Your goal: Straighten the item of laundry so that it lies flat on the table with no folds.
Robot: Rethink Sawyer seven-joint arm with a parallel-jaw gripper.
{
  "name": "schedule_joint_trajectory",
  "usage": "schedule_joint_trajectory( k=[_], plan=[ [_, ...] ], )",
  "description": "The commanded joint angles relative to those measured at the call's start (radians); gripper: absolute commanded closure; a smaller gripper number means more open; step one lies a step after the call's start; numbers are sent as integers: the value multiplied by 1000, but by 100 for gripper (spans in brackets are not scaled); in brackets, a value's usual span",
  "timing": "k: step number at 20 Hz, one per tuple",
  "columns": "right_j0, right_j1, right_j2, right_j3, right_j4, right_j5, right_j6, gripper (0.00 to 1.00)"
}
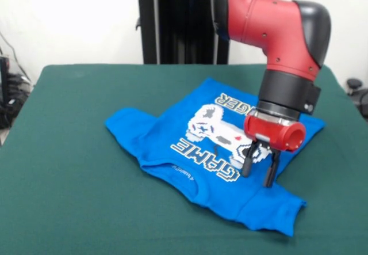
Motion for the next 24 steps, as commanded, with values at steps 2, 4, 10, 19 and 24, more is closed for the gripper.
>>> schedule_joint_trajectory(
  k=[2,4,10,19,24],
  plan=[
    [25,39,48,-127,140,133,76,0],
    [14,35,58,-131,131,141,71,0],
    [-18,8,84,-109,69,141,78,0],
    [-12,10,75,-105,67,139,77,0],
    [-14,44,89,-134,82,107,89,0]
  ],
)
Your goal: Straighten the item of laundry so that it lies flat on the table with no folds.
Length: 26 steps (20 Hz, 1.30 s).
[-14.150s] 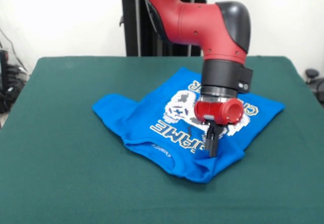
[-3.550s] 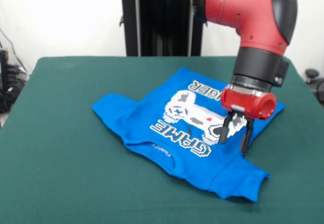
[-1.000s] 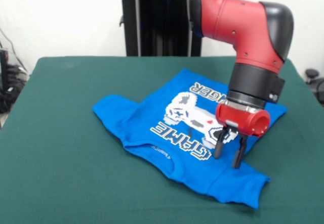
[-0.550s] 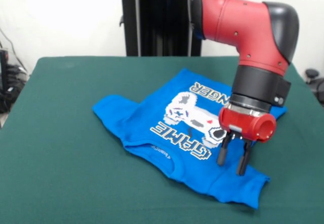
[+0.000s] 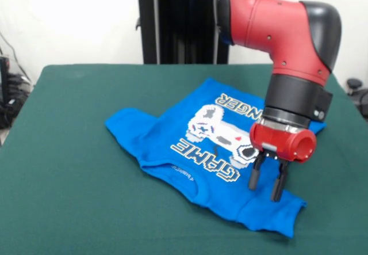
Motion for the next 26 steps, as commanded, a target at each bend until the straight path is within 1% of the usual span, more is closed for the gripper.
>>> schedule_joint_trajectory(
  k=[1,4,9,12,16,21,25,26],
  plan=[
    [-3,43,89,-59,35,81,91,0],
    [15,61,79,-80,65,88,87,0],
    [17,70,79,-87,68,82,95,0],
    [6,72,89,-94,51,76,101,0],
    [20,77,78,-98,69,80,103,0],
    [-11,80,110,-95,18,51,117,0],
    [-55,88,167,-100,-51,-3,152,0],
    [-46,100,159,-110,-35,-7,149,0]
  ],
)
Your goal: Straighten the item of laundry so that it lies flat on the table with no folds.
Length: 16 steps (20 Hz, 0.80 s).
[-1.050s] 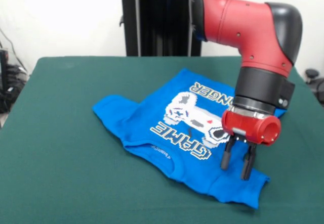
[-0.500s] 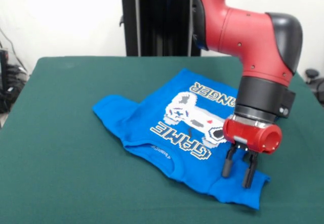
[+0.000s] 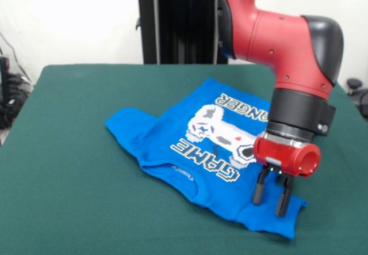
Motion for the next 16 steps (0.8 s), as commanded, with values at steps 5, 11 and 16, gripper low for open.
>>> schedule_joint_trajectory(
  k=[5,11,16],
  plan=[
    [17,122,68,-91,89,16,89,0],
    [-21,200,102,-192,32,6,59,0],
    [-11,216,93,-210,40,14,56,0]
  ],
)
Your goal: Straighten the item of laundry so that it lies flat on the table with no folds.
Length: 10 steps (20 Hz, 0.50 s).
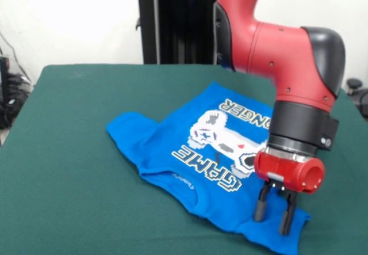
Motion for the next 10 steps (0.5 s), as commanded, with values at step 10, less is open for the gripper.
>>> schedule_joint_trajectory(
  k=[10],
  plan=[
    [-15,121,112,-72,-18,63,76,0]
  ],
)
